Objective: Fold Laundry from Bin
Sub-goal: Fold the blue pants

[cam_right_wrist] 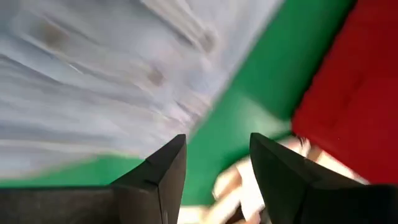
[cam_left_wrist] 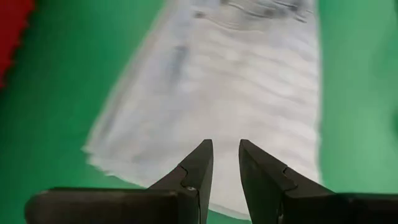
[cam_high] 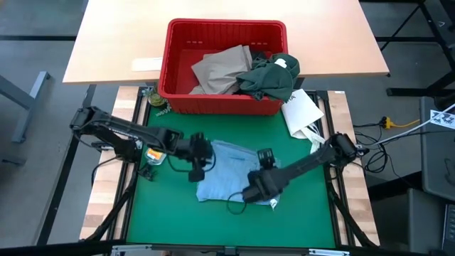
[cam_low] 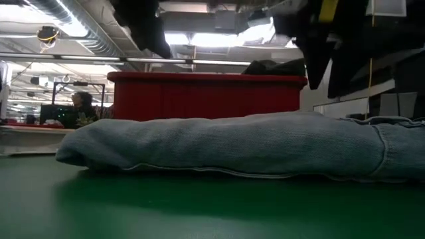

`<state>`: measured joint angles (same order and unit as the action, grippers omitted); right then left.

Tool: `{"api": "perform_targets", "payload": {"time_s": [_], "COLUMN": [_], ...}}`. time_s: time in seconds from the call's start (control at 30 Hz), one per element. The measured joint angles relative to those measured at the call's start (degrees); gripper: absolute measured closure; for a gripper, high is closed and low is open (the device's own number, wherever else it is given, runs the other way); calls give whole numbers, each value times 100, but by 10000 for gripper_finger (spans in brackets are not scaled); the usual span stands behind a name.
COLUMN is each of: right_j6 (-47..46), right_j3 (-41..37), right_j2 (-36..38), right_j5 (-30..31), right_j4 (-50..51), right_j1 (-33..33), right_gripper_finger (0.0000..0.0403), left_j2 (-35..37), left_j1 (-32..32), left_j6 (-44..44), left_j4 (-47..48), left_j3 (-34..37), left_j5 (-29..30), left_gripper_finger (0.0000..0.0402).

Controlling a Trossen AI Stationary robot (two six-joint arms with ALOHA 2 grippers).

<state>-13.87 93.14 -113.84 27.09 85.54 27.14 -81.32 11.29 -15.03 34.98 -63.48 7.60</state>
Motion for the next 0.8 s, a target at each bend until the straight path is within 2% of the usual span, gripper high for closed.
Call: {"api": "perform_targets", "payload": {"time_s": [0.23, 0.4, 0.57, 0.8], "right_j6": [3, 24, 25, -5], "right_j3": [-13, -144, -406, -833], "right_j2": [0, 0, 0, -2], "right_j5": [32, 371, 475, -31], "right_j4": [-1360, -2331, -2840, -2898], "right_j1": [555, 686, 596, 498], "right_gripper_finger": [224, 224, 224, 224], "left_j2": [-262, -729, -1273, -2143], "left_j1": [944, 1481, 1705, 1764], "left_j6": [-439, -587, -678, -862], "left_j4": [-148, -490, -570, -583], "left_j3": [0, 0, 0, -2], "left_j5": [142, 773, 995, 1018], "left_gripper_finger": [328, 328, 328, 328]}}
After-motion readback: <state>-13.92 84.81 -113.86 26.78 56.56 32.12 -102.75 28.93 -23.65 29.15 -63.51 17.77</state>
